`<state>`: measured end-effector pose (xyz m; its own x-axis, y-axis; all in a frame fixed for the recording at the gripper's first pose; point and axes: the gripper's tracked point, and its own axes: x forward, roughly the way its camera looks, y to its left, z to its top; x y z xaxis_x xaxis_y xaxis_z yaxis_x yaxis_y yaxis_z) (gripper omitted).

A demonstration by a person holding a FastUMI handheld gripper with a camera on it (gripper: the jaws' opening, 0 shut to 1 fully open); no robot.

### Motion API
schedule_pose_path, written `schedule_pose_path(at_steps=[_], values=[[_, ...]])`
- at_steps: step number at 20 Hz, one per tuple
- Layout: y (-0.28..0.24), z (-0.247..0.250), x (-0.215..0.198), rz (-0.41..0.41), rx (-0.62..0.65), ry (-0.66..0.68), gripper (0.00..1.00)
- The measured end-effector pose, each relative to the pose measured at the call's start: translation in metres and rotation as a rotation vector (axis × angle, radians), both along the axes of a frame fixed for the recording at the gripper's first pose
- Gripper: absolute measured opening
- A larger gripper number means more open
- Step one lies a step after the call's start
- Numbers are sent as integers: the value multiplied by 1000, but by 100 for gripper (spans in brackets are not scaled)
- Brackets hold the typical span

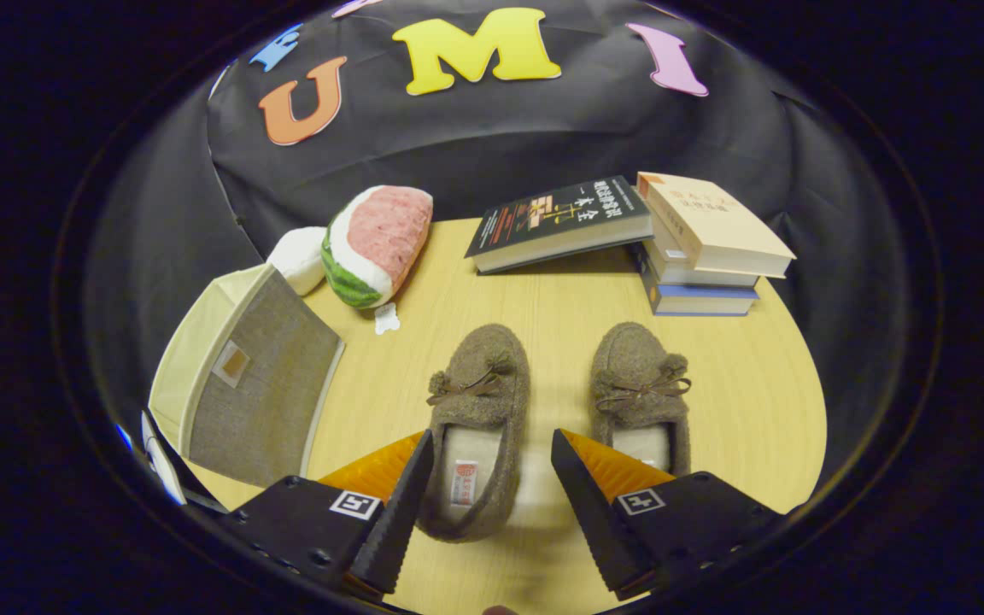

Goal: Open the storage box then place both shoes into the box .Put the left shoe in first, then the right shoe, with the right side of both shoes facing outward in a uniform manner.

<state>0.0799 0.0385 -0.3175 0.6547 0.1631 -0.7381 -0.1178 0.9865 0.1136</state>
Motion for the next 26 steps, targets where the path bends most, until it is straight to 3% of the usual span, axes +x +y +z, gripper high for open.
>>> schedule_pose_path(at_steps=[2, 5, 8, 12, 13, 15, 19, 26], values=[[-1, -15, 5, -10, 12, 51, 84], [-7, -36, 12, -54, 23, 122, 64], [-7, -58, 12, -91, 42, 205, 53], [-5, -58, 14, -112, 80, 222, 25], [-3, -60, 13, -119, 88, 237, 5], [-3, -59, 13, -160, 140, 253, 0], [-5, -41, 12, -233, 252, 265, 0], [20, 30, 5, -290, 412, 219, 0]])
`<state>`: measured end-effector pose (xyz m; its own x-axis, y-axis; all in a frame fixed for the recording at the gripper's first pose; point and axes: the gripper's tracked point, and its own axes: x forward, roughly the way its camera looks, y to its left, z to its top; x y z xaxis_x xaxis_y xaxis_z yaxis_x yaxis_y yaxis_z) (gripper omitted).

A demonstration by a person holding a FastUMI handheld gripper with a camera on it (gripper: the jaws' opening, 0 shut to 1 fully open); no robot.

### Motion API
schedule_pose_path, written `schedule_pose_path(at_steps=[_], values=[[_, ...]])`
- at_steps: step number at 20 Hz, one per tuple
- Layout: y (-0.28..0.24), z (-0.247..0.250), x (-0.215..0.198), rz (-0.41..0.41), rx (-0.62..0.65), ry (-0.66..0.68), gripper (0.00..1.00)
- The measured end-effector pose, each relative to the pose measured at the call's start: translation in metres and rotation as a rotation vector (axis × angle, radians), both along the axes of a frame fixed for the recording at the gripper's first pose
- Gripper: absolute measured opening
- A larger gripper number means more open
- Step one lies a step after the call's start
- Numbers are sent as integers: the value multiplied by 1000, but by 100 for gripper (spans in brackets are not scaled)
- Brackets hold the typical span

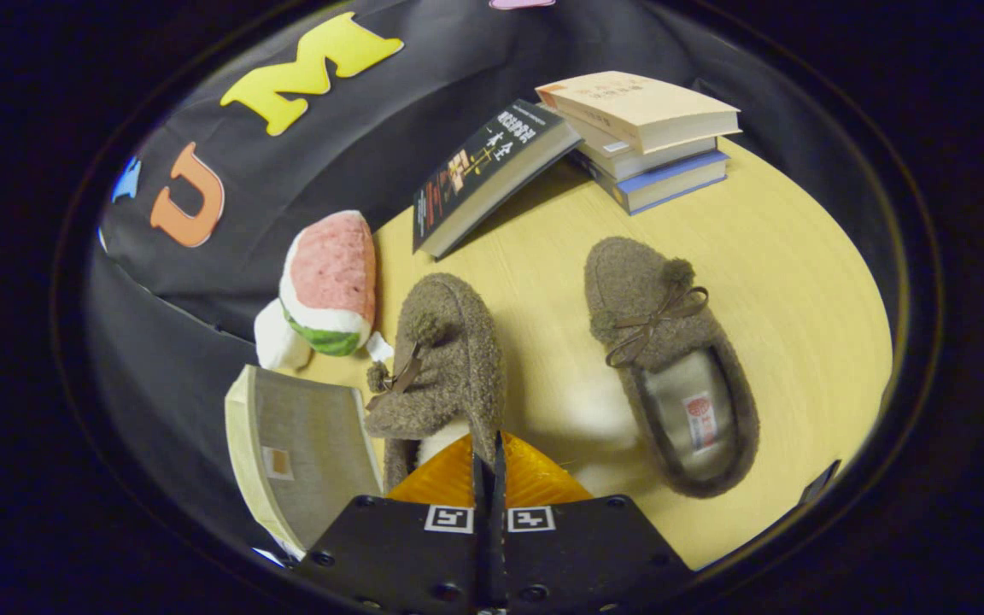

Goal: Open the storage box then place both shoes into the box .Put the left shoe in first, then the right shoe, with the right side of both shoes facing outward in a uniform manner.

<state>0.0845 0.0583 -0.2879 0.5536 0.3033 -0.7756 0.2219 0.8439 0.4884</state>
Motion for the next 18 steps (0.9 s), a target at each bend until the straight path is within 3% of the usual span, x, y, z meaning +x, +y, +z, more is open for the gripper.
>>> schedule_pose_path(at_steps=[10, 18], values=[[92, 132, -22, 34, 70, -136, 0], [220, 156, -33, 154, 32, -170, 0]])
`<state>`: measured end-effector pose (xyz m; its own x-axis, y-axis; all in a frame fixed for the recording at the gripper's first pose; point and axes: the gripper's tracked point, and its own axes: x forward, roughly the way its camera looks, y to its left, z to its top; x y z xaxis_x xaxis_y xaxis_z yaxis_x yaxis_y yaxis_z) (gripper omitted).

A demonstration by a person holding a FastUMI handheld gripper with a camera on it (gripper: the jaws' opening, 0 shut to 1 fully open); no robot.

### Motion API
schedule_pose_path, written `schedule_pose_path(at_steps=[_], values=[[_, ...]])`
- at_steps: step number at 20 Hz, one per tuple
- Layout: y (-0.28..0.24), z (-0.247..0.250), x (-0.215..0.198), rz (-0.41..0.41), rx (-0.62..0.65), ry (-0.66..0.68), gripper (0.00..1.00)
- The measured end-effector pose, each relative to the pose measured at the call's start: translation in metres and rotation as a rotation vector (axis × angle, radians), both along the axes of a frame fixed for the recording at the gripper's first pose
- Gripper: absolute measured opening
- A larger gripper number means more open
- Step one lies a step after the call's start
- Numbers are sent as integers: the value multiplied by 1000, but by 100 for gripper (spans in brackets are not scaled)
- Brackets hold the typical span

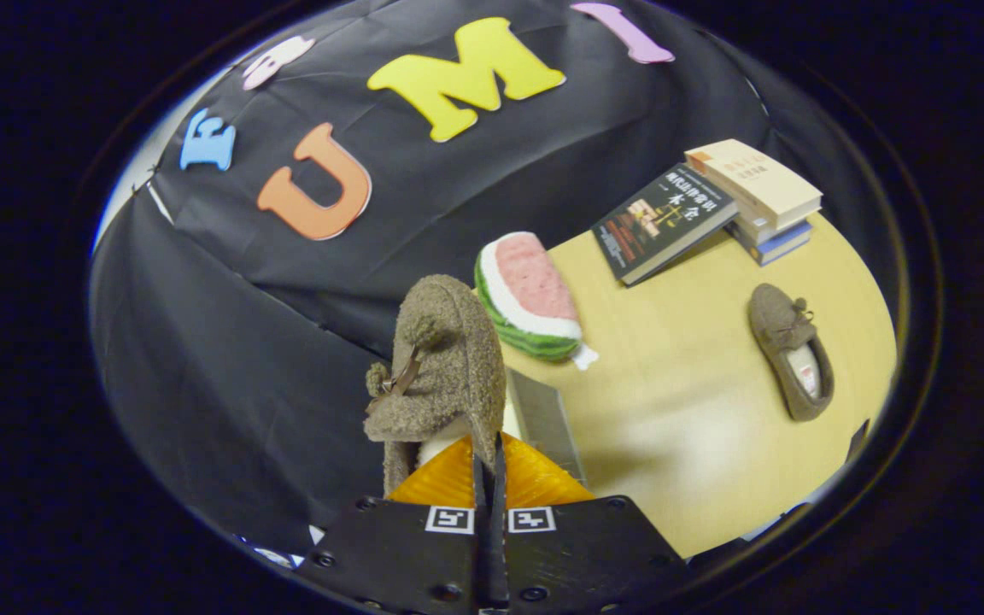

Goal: Open the storage box then place both shoes into the box .Put the left shoe in first, then the right shoe, with the right side of both shoes facing outward in a uniform manner.

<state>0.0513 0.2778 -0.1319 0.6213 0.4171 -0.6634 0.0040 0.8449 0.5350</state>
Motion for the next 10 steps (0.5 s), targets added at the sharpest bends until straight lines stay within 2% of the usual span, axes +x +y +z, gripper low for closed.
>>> schedule_pose_path(at_steps=[5, 10], values=[[68, -45, -15, 50, -16, 97, 0], [90, -106, -19, 26, -71, 197, 0]])
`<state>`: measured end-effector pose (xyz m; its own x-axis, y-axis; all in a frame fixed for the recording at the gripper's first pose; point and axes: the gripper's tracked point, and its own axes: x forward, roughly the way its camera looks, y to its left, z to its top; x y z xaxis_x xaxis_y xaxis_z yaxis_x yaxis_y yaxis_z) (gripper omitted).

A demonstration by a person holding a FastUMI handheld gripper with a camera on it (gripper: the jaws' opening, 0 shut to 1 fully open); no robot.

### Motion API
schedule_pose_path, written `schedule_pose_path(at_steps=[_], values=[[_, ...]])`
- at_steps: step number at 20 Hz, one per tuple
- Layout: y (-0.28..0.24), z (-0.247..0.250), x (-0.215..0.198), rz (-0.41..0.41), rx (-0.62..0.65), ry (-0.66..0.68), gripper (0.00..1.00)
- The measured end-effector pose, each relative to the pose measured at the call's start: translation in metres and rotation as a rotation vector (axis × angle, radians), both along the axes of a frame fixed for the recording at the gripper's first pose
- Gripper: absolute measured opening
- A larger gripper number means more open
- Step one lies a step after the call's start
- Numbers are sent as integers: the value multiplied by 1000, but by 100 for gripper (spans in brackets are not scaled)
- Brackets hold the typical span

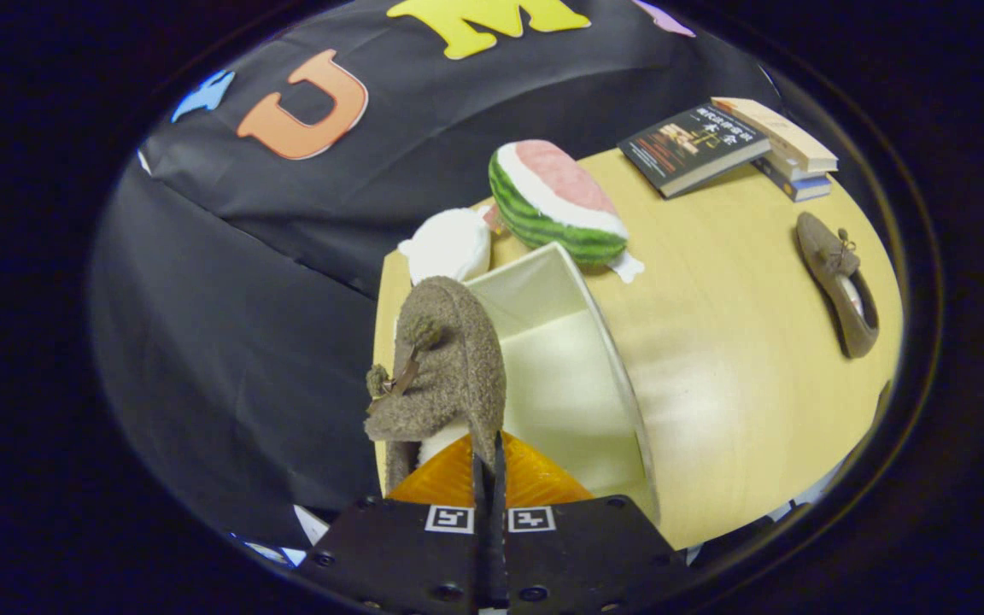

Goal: Open the storage box then place both shoes into the box .Put the left shoe in first, then the right shoe, with the right side of both shoes facing outward in a uniform manner.

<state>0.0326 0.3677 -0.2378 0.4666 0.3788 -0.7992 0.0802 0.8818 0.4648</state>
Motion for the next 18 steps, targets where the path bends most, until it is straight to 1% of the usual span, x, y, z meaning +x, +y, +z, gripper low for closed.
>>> schedule_pose_path(at_steps=[3, 6, 11, 12, 15, 18], values=[[6, -34, 10, -7, -65, 8, 0], [18, -55, 13, -1, -107, 24, 0], [30, -88, 17, -4, -134, 108, 0], [34, -89, 16, 3, -114, 123, 0], [41, -91, 12, 25, -93, 148, 31], [41, -76, 16, 44, -97, 81, 61]])
